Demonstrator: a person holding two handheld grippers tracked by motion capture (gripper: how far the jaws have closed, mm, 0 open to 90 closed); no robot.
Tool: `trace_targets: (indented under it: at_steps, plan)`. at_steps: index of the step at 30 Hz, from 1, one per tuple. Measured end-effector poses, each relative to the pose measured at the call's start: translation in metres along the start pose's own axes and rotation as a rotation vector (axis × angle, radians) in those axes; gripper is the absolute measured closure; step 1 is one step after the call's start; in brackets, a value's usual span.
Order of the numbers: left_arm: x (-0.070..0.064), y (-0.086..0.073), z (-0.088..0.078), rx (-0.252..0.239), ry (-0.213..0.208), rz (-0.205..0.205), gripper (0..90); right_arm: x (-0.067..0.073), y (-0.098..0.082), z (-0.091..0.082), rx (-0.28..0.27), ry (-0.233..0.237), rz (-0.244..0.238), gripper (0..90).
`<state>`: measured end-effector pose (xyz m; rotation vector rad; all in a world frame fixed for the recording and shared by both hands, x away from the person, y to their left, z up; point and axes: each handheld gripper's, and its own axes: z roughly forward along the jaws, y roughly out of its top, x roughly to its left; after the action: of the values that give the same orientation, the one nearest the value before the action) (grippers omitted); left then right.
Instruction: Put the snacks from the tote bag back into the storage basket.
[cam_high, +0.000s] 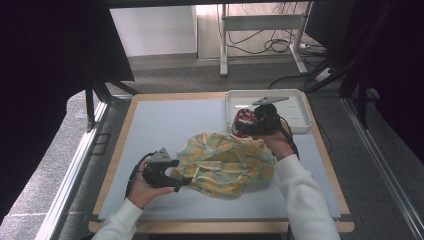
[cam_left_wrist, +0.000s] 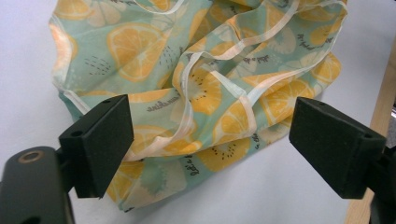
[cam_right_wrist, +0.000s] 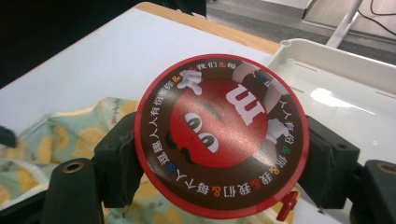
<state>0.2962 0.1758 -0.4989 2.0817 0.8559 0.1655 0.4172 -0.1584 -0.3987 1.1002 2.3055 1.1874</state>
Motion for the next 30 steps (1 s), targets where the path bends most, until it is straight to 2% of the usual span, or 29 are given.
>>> trace_targets:
  at_steps: [11, 16, 24, 30]
  plan:
    - [0.002, 0.000, -0.001, 0.000, 0.005, -0.012, 15.4, -0.018, 0.014, 0.023, 0.032, -0.019, 0.027, 25.6]
    - [0.003, 0.000, -0.001, 0.006, 0.013, -0.017, 15.5, -0.028, 0.019, 0.035, 0.050, -0.043, 0.035, 25.6]
    - [0.006, -0.001, 0.000, 0.019, 0.018, -0.024, 15.8, -0.044, 0.025, 0.050, 0.063, -0.069, 0.049, 25.6]
    - [0.005, -0.001, 0.000, 0.013, 0.013, -0.029, 15.6, -0.051, 0.024, 0.060, 0.074, -0.092, 0.048, 25.6]
